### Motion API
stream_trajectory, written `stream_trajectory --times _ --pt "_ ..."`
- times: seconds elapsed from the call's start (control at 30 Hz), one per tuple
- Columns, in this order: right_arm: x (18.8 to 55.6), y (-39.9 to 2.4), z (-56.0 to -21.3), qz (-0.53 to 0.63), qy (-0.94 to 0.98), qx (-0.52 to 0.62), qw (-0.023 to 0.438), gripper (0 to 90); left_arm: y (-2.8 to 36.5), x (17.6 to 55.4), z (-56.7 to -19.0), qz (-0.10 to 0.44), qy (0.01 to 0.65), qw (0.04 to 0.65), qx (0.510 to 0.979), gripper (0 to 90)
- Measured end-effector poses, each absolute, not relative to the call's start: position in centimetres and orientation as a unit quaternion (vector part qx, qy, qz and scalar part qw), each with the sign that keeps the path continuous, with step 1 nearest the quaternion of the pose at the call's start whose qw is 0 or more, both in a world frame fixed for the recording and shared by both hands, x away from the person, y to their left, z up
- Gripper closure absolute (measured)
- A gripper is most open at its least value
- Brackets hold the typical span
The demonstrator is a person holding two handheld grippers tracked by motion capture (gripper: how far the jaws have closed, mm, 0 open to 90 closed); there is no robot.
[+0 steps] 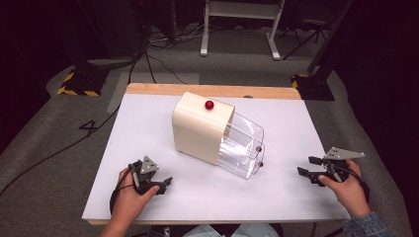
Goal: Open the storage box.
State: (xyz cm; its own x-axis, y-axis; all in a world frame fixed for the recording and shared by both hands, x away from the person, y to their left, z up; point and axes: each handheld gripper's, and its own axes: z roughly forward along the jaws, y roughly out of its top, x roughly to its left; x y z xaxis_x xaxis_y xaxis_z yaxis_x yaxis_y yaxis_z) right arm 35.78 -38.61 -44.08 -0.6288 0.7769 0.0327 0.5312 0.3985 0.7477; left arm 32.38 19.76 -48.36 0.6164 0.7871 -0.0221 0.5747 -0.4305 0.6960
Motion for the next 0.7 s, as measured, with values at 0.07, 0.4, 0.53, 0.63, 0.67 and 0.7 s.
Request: stream_trajectory --times 0.07,0.4,0.53,0.63,0.67,0.7 --pt "35.8 -38.6 -44.4 0.371 0.821 0.403 0.162 28.6 19.8 32.4 -48.4 0.155 0.41 0.342 0.831 23.2" --pt "35.7 -38.6 -48.1 0.352 0.833 0.389 0.177 17.5 19.8 32.4 -48.4 0.154 0.41 0.342 0.832 23.2" --pt "35.6 -38.6 -48.1 0.354 0.831 0.388 0.183 15.0 19.7 32.3 -48.4 0.154 0.411 0.342 0.831 23.2" --pt "35.7 -38.6 -48.2 0.346 0.828 0.398 0.191 10.4 19.7 32.3 -48.4 0.155 0.409 0.341 0.832 23.2" --pt "35.7 -38.6 -48.2 0.345 0.828 0.4 0.188 10.1 19.7 32.4 -48.4 0.156 0.408 0.342 0.832 23.2" --pt "35.8 -38.7 -48.2 0.345 0.828 0.402 0.185 10.1 19.7 32.4 -48.4 0.156 0.408 0.341 0.832 23.2"
